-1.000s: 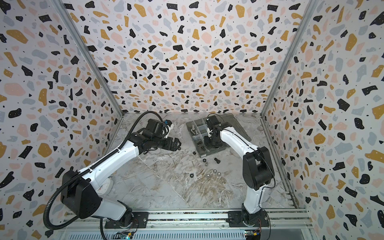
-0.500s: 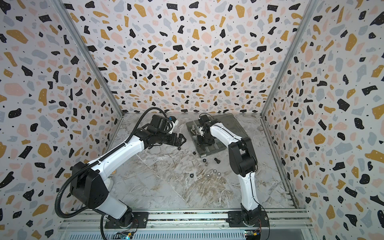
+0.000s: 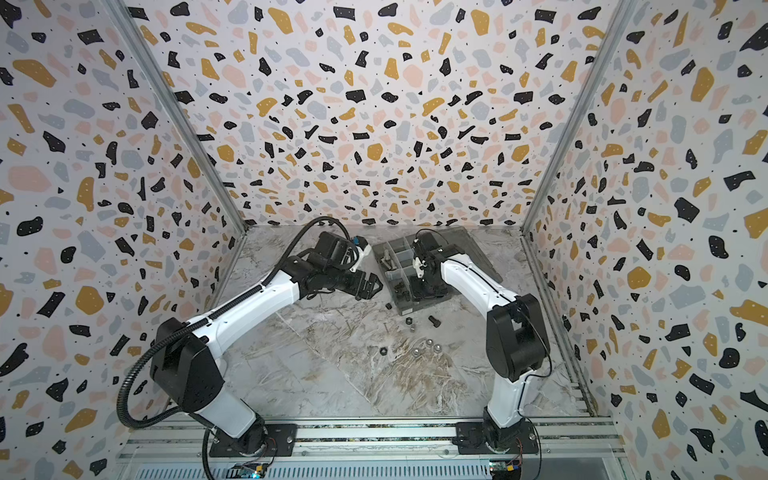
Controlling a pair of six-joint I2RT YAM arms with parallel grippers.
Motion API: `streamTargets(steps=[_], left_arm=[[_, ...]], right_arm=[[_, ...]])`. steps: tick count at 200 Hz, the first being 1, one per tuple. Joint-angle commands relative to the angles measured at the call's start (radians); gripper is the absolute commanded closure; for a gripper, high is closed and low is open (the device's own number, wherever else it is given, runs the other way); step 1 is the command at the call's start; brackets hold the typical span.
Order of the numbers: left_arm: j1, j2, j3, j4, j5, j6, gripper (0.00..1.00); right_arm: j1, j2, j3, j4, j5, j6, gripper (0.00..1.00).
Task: Sort the screws and nuts into containers
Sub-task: 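Grasp the remaining black hex bolt beside the organizer with the right gripper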
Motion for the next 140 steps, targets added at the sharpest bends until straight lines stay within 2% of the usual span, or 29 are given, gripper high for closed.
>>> streamTargets(steps=[1, 68, 140], left_arm=[[-0.048, 0.013, 0.046, -0.008, 0.001, 0.028, 0.0], [-0.174, 0.08, 0.089, 0.004, 0.035, 0.039, 0.0], [-0.198, 0.108, 0.112, -0.034, 0.034, 0.061, 0.0]], right_arm=[[-0.017, -0.064, -0.085, 0.022, 0.022, 0.015, 0.53], [-0.052, -0.079, -0.234, 0.12, 0.012, 0.022, 0.51], [-0.08, -0.028, -0.302, 0.188, 0.012, 0.004, 0.5]])
